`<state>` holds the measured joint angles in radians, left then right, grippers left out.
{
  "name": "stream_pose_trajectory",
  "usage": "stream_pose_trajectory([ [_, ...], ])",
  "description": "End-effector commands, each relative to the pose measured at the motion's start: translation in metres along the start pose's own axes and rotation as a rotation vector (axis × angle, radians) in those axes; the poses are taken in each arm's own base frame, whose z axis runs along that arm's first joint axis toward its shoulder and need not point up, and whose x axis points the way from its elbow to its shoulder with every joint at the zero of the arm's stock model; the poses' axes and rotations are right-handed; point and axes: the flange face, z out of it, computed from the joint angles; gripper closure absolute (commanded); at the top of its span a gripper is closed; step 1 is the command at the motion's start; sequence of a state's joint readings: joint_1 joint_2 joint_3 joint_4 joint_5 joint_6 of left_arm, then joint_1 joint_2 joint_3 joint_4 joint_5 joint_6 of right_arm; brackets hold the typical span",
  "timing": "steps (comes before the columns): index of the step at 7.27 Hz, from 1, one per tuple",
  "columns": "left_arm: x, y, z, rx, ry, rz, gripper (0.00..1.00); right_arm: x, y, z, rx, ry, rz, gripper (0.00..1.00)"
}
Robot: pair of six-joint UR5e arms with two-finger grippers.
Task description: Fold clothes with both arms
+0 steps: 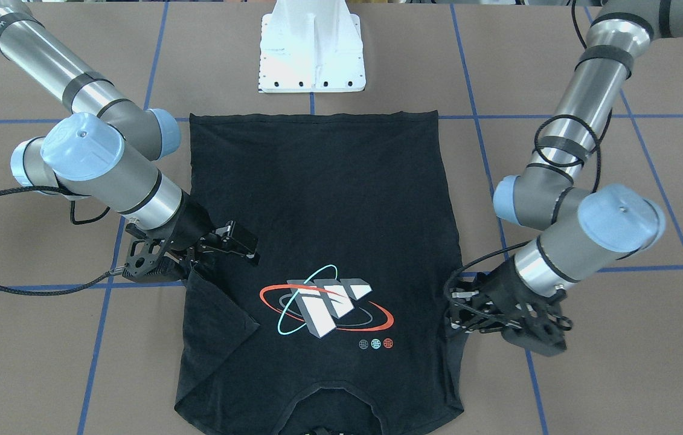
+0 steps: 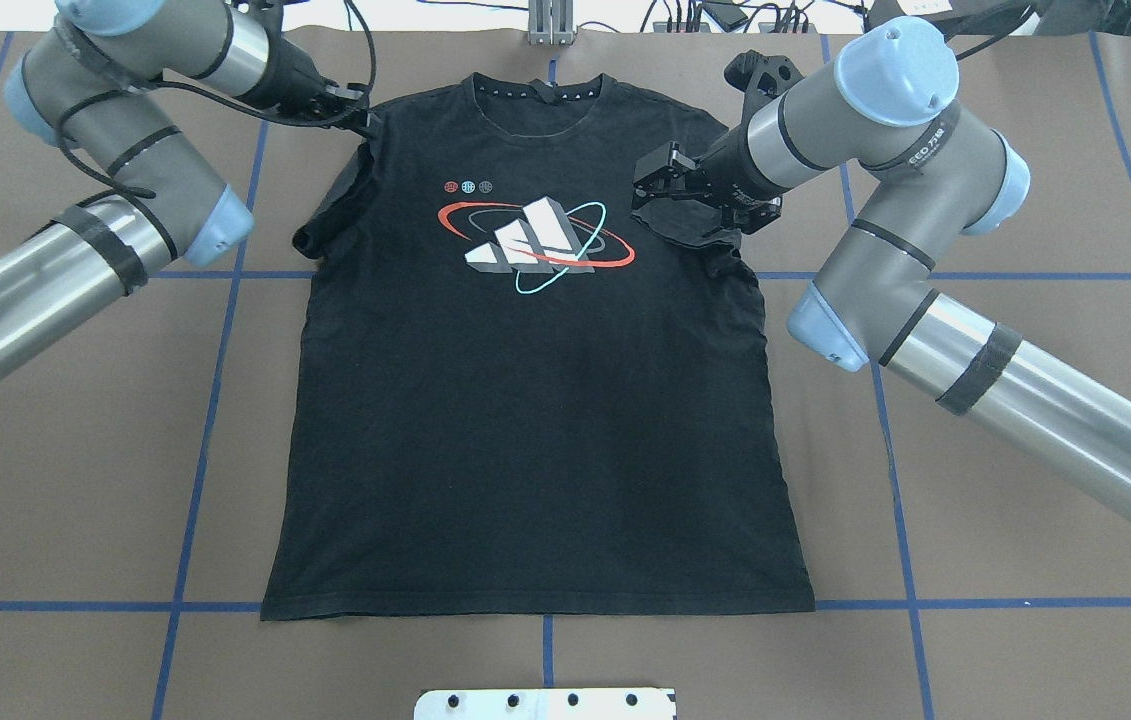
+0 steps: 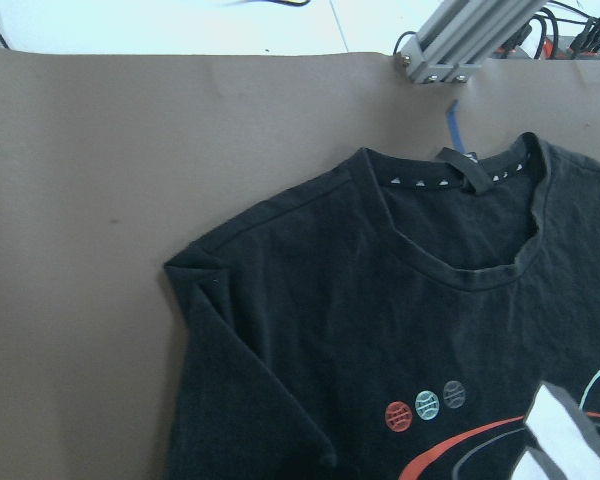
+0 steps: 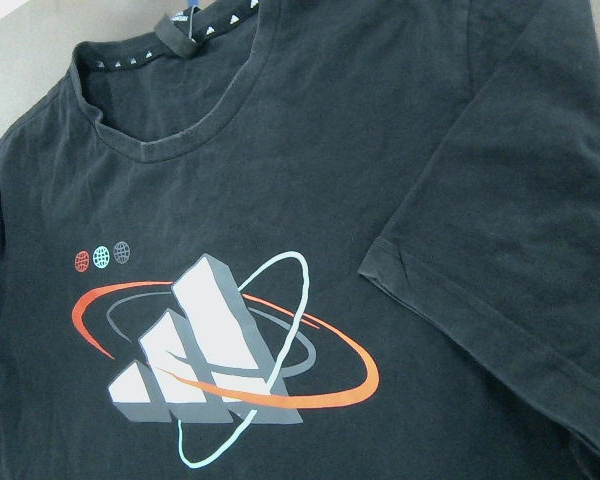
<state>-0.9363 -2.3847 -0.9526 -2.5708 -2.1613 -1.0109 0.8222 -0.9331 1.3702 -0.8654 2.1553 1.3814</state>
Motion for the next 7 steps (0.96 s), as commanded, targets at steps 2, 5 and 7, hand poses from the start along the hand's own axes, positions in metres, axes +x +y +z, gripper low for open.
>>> stream_pose_trajectory([
  [2,0.009,0.008,0.033,0.052,-0.085,-0.028,1.0,0.0,0.002,0.003,-0.005,0.003,-0.001,0.0],
  [5,0.025,0.006,0.019,0.071,-0.057,-0.026,0.01,-0.003,0.002,-0.001,0.01,-0.002,0.005,0.0],
  [7,0.039,0.023,-0.014,0.099,0.007,-0.071,0.01,0.012,0.032,0.009,0.096,0.02,0.13,0.0],
])
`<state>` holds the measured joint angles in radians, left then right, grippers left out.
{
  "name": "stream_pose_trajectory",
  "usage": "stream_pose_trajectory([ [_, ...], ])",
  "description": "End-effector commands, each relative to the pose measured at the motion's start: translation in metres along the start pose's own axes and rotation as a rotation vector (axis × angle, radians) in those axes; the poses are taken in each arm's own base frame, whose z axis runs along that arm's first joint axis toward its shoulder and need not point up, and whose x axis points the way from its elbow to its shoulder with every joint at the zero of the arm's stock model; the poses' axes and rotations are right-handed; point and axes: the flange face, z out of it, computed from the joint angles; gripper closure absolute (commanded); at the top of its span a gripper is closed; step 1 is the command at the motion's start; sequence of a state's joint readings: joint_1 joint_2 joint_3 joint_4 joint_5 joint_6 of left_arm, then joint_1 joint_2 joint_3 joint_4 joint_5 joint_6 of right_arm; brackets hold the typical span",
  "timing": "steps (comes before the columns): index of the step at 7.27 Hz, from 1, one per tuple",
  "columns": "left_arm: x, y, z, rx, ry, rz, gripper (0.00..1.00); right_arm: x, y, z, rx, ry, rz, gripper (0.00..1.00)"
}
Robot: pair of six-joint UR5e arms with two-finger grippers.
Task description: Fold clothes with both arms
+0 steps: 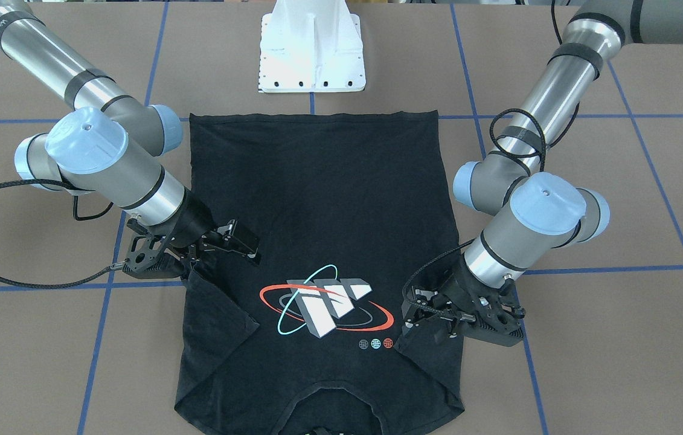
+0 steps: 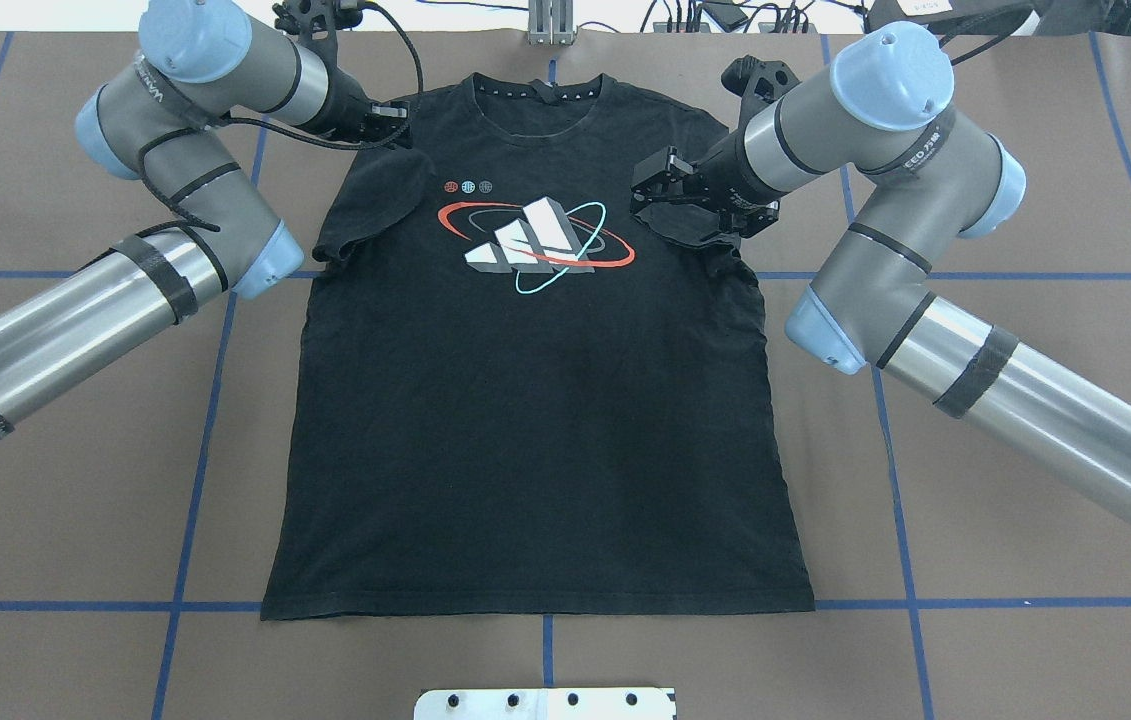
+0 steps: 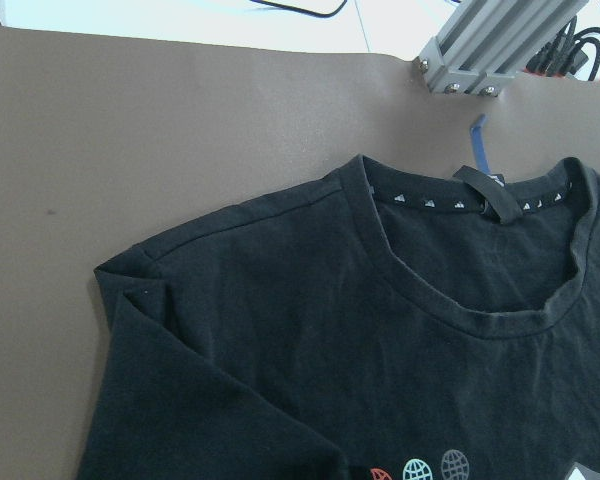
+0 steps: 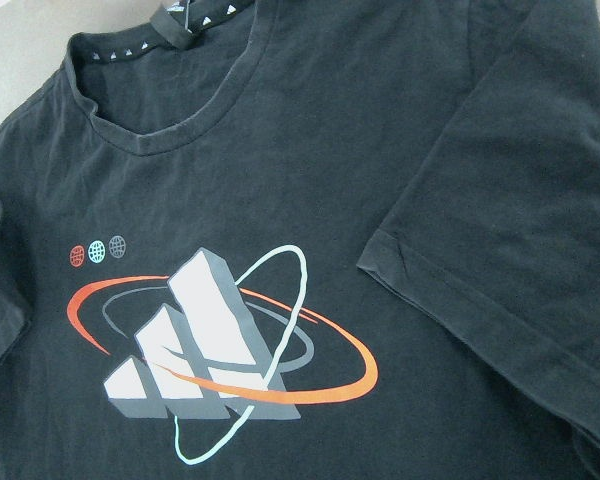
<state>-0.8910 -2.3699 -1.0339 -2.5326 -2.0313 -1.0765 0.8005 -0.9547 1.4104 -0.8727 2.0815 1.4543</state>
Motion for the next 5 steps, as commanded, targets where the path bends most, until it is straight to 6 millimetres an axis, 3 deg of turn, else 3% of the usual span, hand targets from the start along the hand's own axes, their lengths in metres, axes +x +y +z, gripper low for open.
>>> stream_pose_trajectory([
  [1,0.006,0.015,-0.027,0.018,0.046,-0.061,0.01,0.047,0.052,0.005,0.048,0.037,0.09,0.0],
  [2,0.005,0.019,-0.031,0.025,0.05,-0.074,0.01,0.088,0.093,-0.007,0.057,0.059,0.13,0.0],
  [3,0.001,0.022,-0.029,0.021,0.046,-0.076,0.01,0.141,0.15,-0.022,0.073,0.106,0.156,0.01],
  [4,0.005,0.023,-0.031,0.017,0.056,-0.071,0.01,0.169,0.191,-0.045,0.063,0.13,0.165,0.01],
  [5,0.014,0.022,-0.038,0.028,0.072,-0.063,0.01,0.174,0.219,-0.057,0.042,0.13,0.291,0.01],
])
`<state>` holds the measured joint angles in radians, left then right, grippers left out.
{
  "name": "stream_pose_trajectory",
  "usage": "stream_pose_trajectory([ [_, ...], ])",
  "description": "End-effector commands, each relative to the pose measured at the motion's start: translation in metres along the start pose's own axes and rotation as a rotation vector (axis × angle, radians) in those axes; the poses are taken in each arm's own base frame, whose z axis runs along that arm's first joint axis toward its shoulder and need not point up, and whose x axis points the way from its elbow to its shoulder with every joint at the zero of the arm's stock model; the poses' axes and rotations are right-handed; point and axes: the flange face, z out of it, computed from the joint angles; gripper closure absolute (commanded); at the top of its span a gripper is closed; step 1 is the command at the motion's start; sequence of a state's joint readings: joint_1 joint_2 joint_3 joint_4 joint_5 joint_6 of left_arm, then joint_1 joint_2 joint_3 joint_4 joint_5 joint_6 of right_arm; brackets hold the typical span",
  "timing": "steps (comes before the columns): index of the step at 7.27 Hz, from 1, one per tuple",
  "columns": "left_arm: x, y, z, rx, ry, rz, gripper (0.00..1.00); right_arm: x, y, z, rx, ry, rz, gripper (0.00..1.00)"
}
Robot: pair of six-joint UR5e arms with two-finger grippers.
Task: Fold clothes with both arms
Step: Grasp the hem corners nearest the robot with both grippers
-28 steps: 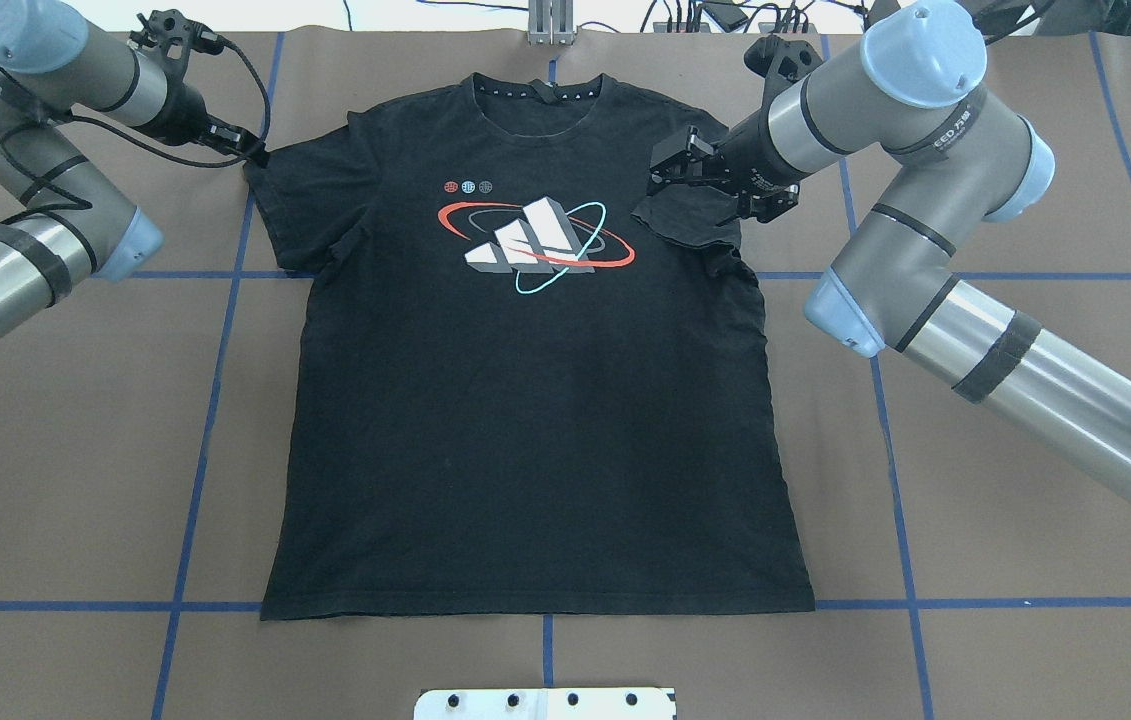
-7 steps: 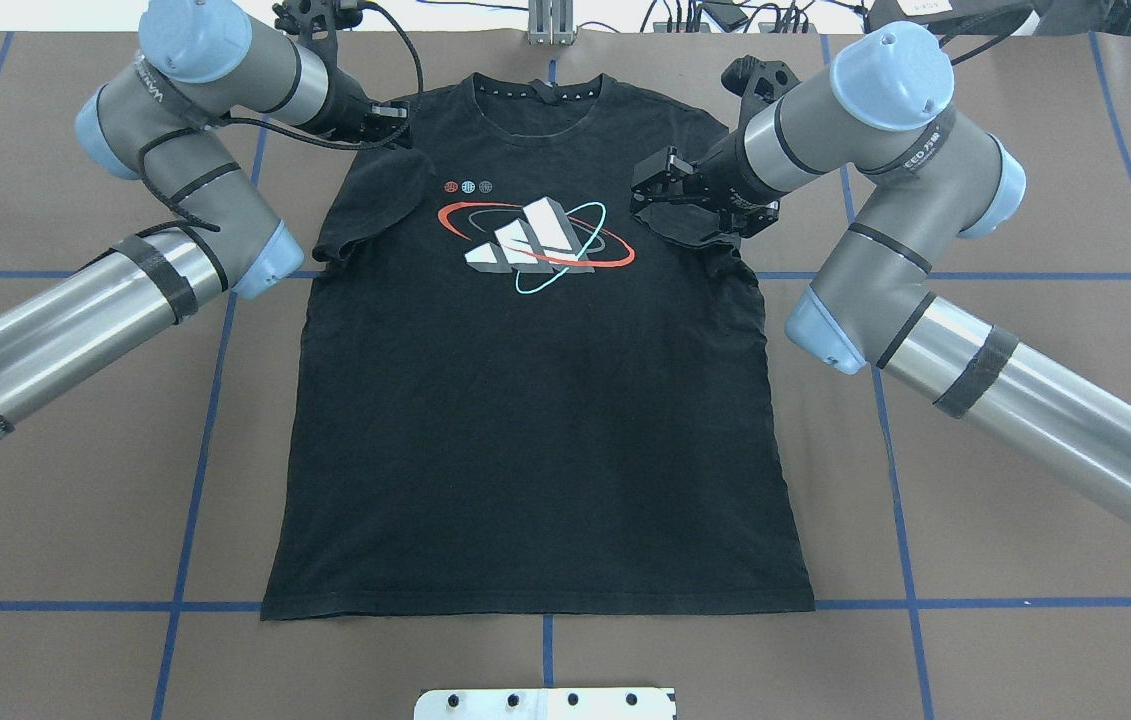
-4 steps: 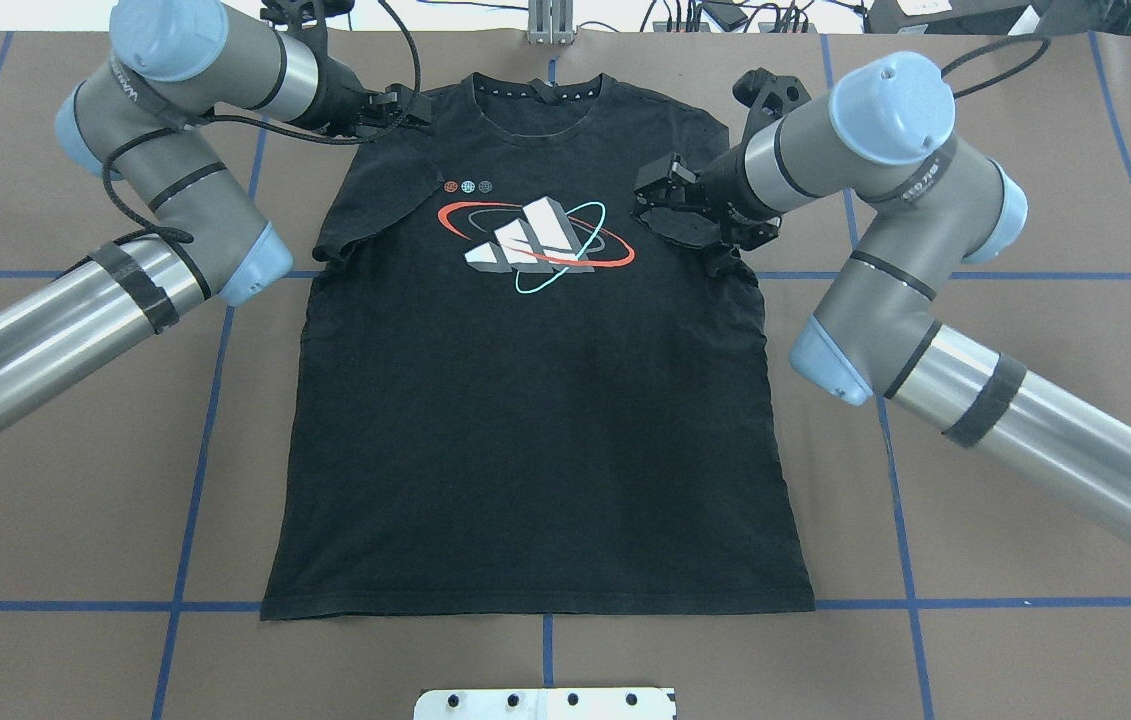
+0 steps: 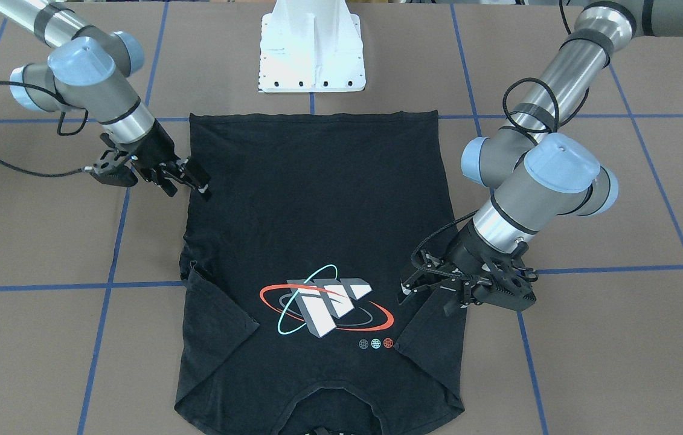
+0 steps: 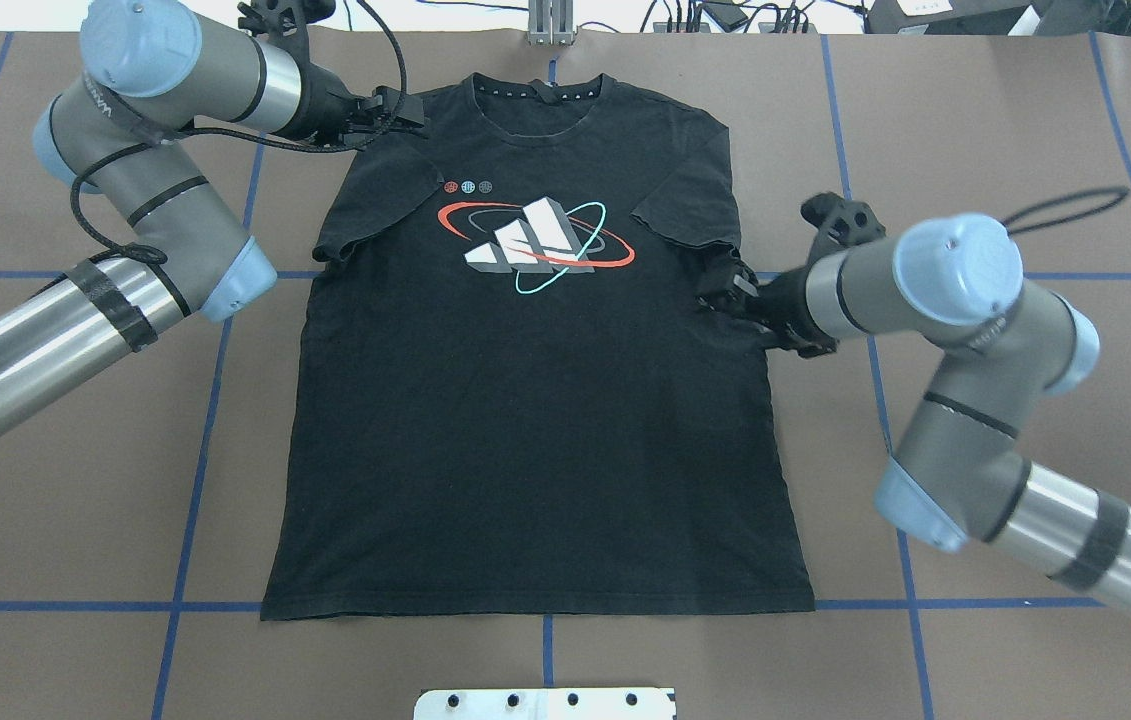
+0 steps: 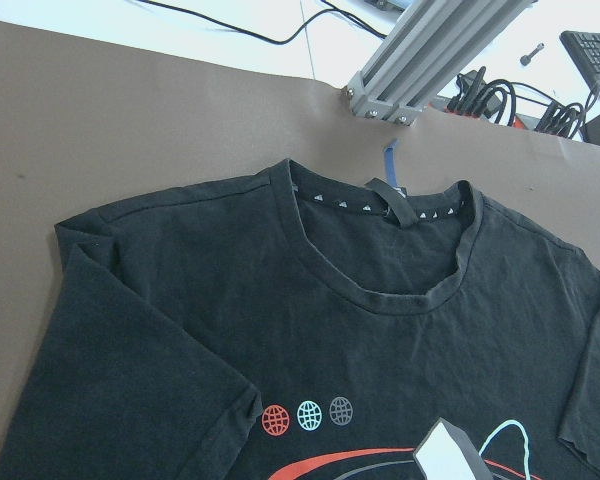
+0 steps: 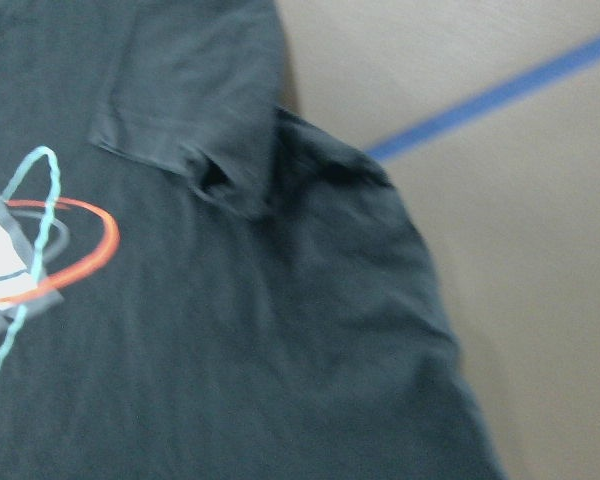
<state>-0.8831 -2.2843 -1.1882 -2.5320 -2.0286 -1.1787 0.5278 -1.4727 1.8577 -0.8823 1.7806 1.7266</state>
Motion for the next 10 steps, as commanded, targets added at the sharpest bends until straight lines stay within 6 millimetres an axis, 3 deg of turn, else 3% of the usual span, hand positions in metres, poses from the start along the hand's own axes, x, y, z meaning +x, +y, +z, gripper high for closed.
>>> stream_pose_trajectory([
  [1,0.016,0.0,-0.011,0.019,0.029,-0.013,0.01,0.05,0.078,-0.01,-0.022,0.055,0.123,0.01],
  [2,0.015,0.001,-0.014,0.024,0.032,-0.016,0.01,0.056,0.11,-0.009,-0.008,0.049,0.131,0.02],
  [4,0.021,0.001,-0.019,0.05,0.037,-0.009,0.01,0.067,0.139,-0.009,-0.05,0.074,0.14,0.02],
  [8,0.021,0.005,-0.016,0.049,0.034,-0.011,0.01,0.075,0.165,-0.005,-0.081,0.143,0.123,0.12],
  [9,0.021,0.006,-0.015,0.05,0.032,-0.012,0.01,0.071,0.166,-0.009,-0.086,0.138,0.125,0.32],
  [10,0.021,0.006,-0.015,0.05,0.032,-0.012,0.01,0.072,0.166,-0.009,-0.082,0.147,0.14,0.65],
])
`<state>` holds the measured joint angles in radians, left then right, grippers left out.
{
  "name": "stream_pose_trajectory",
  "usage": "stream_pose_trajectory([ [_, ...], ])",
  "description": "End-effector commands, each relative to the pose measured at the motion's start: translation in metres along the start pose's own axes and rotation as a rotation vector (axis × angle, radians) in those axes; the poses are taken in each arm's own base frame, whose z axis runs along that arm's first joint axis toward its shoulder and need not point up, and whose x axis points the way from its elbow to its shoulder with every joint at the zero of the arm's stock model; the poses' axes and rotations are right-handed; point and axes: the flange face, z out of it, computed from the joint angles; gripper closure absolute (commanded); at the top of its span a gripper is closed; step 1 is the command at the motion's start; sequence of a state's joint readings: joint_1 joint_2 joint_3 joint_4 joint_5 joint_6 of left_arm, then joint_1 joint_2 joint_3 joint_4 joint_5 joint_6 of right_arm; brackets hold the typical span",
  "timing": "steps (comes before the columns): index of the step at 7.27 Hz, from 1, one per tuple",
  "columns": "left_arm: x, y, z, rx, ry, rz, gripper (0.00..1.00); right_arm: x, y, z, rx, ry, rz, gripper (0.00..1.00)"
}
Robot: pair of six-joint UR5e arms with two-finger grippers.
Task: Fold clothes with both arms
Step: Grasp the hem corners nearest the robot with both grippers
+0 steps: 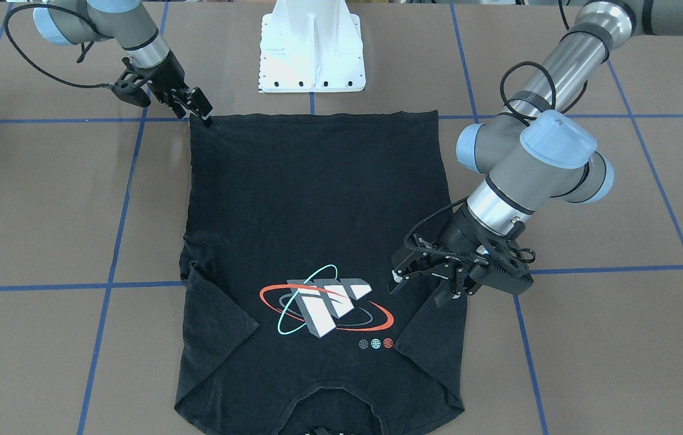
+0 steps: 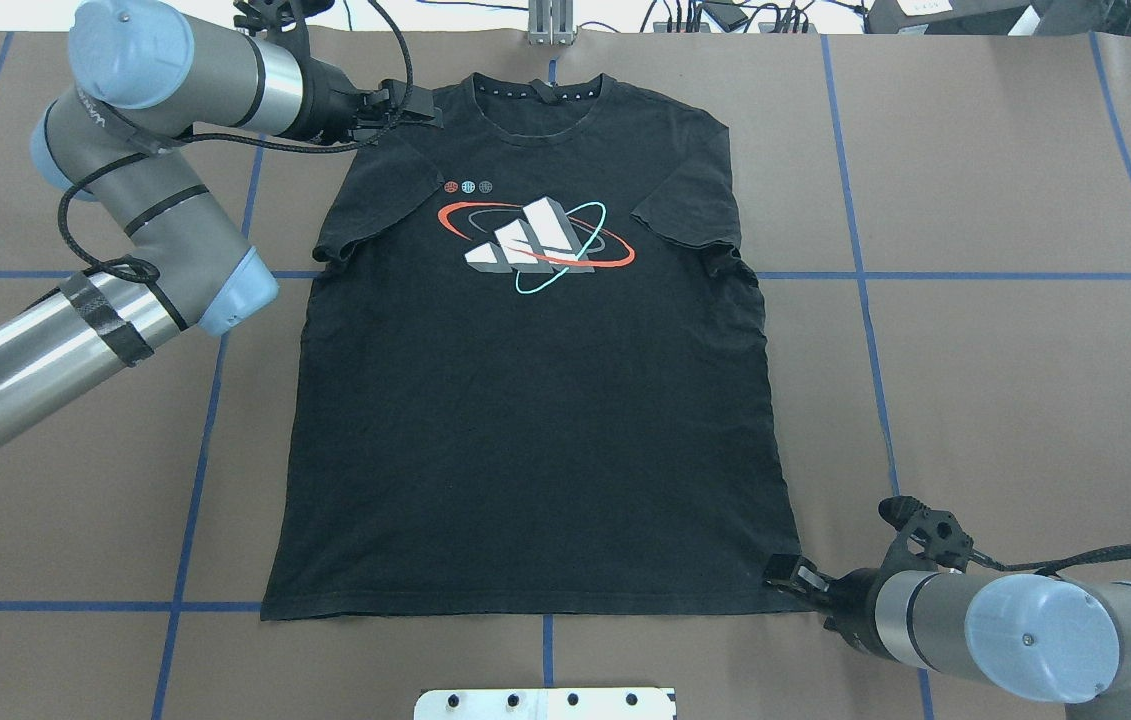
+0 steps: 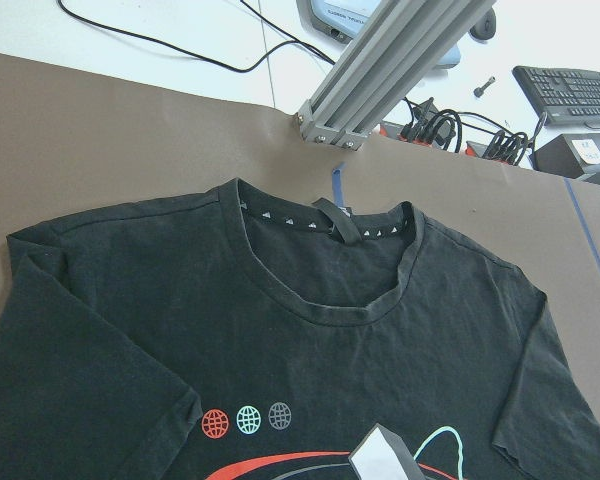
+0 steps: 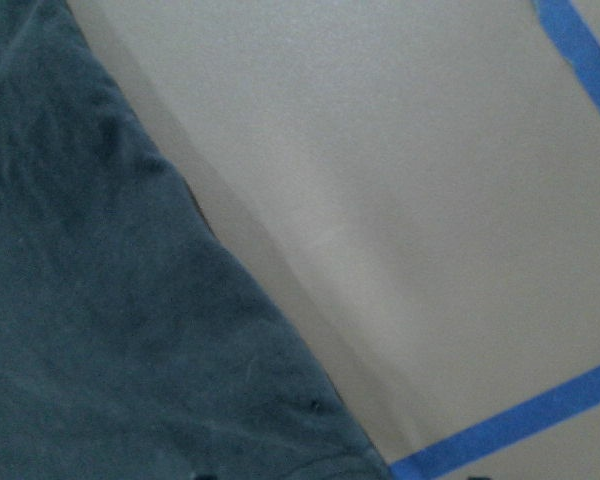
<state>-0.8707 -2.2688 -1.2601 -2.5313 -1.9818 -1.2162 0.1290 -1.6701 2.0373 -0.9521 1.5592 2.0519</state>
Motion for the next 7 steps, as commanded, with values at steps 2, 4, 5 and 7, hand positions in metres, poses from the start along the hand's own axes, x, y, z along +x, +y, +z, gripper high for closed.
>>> stream_pose_trajectory([
  [2,0.001,0.005,0.004,-0.008,0.0,0.001,0.01,0.001,0.005,-0.001,-0.004,0.01,0.012,1.0],
  [4,0.006,0.006,0.002,-0.007,0.009,-0.056,0.01,0.004,0.012,-0.007,-0.018,0.011,0.001,1.0],
  [5,0.025,0.026,0.0,-0.03,0.045,-0.103,0.01,0.006,0.012,-0.026,-0.029,0.003,-0.001,1.0],
  [7,-0.01,0.08,-0.045,-0.056,0.061,-0.133,0.01,0.011,0.008,-0.048,-0.034,-0.003,0.001,1.0],
])
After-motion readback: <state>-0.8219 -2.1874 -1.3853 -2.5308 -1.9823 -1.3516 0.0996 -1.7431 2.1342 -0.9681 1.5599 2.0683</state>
